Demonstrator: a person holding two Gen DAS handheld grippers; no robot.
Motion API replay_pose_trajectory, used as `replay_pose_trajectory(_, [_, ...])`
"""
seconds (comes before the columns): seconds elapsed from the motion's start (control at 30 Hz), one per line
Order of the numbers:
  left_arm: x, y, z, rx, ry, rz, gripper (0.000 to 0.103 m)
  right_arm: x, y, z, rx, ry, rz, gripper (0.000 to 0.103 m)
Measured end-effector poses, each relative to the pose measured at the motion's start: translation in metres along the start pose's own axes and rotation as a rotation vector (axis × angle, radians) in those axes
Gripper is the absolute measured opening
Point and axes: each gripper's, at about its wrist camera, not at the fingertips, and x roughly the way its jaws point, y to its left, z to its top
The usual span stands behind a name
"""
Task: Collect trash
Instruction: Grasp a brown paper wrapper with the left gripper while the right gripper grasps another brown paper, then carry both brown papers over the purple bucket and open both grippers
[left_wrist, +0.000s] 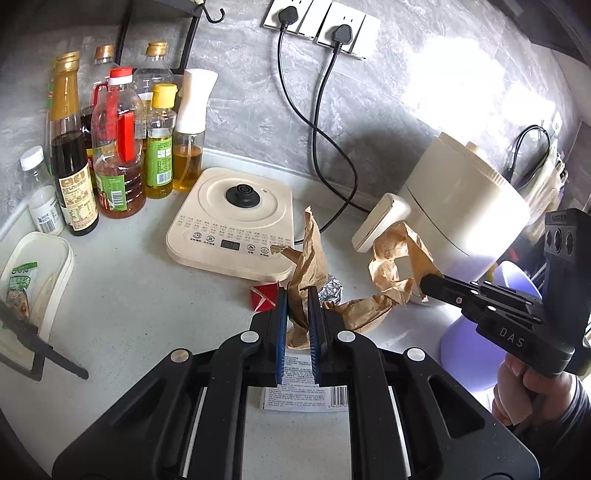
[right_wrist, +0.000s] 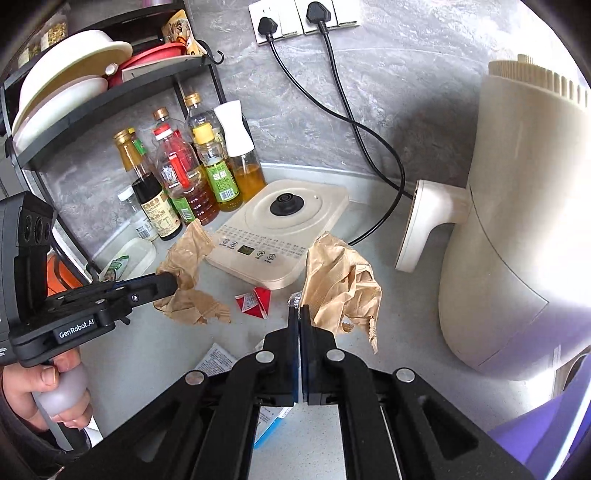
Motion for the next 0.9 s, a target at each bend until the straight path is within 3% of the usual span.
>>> replay_pose_trajectory(0.3, [-0.042,-0.012,-0.013,0.004,-0.064,0.037,0.011,-0.055,0.021,-0.011,-0.015,-0.078,0.014,0.002])
replay_pose_trajectory(0.5, [-0.057,-0.026,-0.021,-0.004,-0.088,0.018,0.011,-0.095,0.030,-0.015,-0.050,-0.142,0.009,0.002])
replay_pose_trajectory(0.9, [-0.051,-0.082,-0.028,0.079,-0.066,-0.066,0.011,-0.190,-0.016,-0.020,0.039,-0.305,-0.123,0.002])
